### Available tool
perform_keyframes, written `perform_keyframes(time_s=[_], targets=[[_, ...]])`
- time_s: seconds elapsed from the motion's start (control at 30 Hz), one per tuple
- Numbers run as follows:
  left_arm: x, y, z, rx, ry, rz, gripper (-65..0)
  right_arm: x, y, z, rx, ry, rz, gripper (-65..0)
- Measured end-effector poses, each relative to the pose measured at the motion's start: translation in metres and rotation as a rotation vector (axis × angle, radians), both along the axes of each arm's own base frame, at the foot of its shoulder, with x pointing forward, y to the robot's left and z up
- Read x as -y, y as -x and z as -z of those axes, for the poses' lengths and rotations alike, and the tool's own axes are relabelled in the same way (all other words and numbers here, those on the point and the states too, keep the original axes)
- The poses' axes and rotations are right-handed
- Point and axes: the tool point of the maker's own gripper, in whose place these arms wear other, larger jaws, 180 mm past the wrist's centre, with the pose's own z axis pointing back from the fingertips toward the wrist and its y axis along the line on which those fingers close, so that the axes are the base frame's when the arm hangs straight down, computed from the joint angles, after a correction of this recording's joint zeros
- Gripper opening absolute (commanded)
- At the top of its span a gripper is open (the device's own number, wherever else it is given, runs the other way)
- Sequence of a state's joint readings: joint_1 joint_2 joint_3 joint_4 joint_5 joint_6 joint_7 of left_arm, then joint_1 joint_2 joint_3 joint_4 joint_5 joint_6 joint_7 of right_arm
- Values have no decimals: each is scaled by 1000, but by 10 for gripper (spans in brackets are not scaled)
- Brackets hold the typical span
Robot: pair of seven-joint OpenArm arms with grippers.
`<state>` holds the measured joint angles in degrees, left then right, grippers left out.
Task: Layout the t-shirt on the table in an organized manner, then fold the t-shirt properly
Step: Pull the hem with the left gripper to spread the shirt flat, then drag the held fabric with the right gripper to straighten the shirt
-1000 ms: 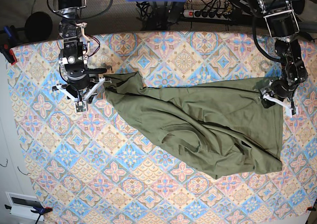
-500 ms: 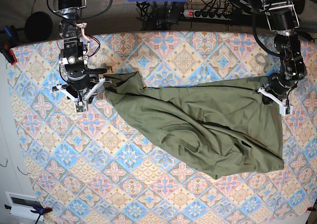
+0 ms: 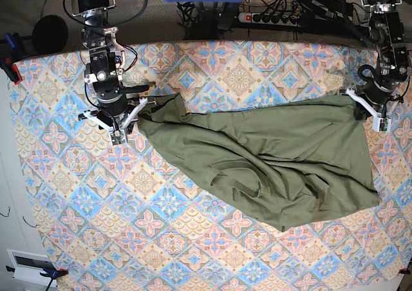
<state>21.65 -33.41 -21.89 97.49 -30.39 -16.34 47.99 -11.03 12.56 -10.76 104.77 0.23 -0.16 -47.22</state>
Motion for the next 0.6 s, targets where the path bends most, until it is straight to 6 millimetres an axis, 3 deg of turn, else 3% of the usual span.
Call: perform_keyframes(time_s=[0.2,0.4,0.5,0.6], targets=[[-10,35,16,-130,-70,65,-650,-1,0,0,-1,-4,-3,-509],[1,57,34,-248,-106,183,-648,-1,0,0,-2,-4,-3,-507],[0,59,35,-256,-111,184,-604,-3,1,1,-4,-4,-9,-507],[0,59,35,-256,-111,185,-532,-22,4,5,-15,-8,-63,-506]])
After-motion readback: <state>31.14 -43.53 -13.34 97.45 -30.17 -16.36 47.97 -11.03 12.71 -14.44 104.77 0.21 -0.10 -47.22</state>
